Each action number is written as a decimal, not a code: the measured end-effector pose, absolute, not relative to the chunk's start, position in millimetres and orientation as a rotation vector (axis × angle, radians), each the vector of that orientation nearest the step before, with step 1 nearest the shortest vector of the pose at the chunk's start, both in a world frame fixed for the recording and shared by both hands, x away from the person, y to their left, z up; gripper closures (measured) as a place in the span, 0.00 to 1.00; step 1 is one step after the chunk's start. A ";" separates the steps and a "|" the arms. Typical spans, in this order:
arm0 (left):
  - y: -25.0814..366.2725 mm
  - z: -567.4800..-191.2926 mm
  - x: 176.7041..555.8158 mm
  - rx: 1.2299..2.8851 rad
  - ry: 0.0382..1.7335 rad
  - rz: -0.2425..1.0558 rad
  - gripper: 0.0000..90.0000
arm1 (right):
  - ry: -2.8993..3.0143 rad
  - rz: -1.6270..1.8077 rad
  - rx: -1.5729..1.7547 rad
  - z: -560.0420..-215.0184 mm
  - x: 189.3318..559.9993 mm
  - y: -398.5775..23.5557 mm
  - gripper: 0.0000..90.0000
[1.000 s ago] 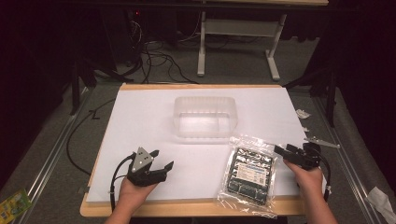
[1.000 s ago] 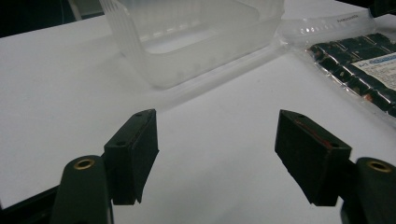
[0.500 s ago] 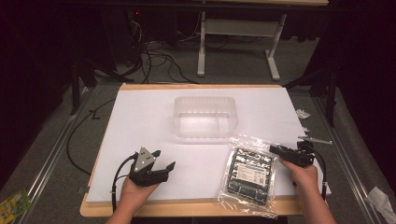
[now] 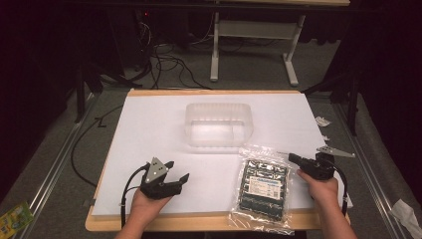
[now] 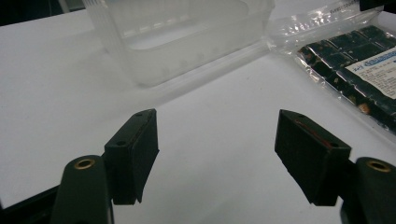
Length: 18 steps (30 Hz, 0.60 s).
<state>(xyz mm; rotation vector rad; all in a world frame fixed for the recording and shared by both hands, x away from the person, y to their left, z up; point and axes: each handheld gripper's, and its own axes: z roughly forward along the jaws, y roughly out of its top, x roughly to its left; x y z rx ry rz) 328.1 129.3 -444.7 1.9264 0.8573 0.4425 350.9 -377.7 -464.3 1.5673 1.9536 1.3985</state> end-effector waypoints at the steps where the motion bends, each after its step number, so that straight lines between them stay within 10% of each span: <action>1: 128.5 -444.9 328.2 1.926 0.856 0.439 0.34 | 1.946 1.406 1.549 -461.5 348.8 -375.9 1.00; 18: 68.0 -447.2 352.8 1.895 0.841 0.260 0.37 | 1.887 1.470 1.301 -421.3 328.3 -348.3 1.00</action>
